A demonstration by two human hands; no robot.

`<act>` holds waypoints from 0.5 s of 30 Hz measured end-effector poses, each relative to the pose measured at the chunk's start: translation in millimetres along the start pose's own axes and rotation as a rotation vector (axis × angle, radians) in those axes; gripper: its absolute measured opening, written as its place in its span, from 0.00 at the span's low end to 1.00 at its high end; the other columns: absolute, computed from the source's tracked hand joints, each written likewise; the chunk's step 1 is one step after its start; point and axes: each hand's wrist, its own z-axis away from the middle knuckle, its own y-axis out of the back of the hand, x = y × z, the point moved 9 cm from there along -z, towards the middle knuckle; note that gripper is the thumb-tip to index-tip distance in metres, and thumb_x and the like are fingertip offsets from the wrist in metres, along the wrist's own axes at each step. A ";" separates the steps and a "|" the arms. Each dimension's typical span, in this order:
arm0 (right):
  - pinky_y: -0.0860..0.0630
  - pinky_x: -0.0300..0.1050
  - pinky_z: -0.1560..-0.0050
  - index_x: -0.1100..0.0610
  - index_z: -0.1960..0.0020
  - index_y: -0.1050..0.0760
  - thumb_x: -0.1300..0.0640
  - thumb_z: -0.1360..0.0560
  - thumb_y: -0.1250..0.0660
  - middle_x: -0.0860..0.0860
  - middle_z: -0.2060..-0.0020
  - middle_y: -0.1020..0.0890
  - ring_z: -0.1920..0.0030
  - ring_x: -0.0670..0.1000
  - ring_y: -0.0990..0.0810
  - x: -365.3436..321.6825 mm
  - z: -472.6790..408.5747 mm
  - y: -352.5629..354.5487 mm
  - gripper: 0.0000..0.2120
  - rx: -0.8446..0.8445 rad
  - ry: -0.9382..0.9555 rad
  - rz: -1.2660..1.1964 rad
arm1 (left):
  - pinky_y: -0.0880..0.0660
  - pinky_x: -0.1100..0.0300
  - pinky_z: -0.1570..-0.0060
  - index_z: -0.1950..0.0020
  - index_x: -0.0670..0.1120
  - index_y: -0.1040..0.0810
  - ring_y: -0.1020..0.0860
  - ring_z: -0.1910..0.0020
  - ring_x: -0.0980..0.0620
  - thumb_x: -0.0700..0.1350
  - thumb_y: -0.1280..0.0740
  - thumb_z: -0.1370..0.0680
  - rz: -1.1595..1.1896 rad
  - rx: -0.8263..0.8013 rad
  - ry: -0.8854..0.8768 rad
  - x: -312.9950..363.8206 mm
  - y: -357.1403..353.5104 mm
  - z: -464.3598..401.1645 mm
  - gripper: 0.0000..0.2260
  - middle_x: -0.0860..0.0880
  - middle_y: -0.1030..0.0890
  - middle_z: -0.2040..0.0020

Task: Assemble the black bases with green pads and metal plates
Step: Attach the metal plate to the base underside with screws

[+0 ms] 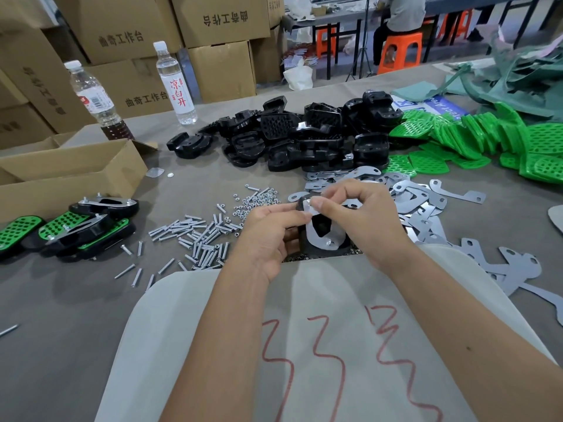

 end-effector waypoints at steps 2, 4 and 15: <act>0.28 0.41 0.47 0.49 0.65 0.20 0.46 0.23 0.26 0.42 0.59 0.15 0.54 0.42 0.18 2.9 -0.2 2.2 0.13 0.014 -0.005 -0.002 | 0.21 0.61 0.70 0.48 0.37 0.15 0.17 0.69 0.50 0.31 0.32 0.23 0.021 0.030 0.007 -1.0 2.1 -1.6 0.08 0.43 0.14 0.60; 0.27 0.35 0.46 0.43 0.52 0.15 0.44 0.21 0.31 0.39 0.53 0.15 0.49 0.41 0.19 1.0 -0.1 -4.3 0.08 -0.050 -0.011 -0.005 | 0.20 0.61 0.69 0.47 0.37 0.15 0.16 0.68 0.50 0.31 0.32 0.23 0.012 0.022 0.008 -1.4 0.7 -1.6 0.09 0.43 0.13 0.58; 0.29 0.33 0.47 0.54 0.58 0.15 0.48 0.18 0.32 0.49 0.51 0.19 0.49 0.44 0.21 -6.8 3.5 -5.0 0.14 -0.028 0.028 0.087 | 0.20 0.60 0.68 0.49 0.39 0.14 0.16 0.67 0.50 0.31 0.32 0.23 0.005 0.060 0.004 0.1 2.8 -0.2 0.08 0.43 0.13 0.59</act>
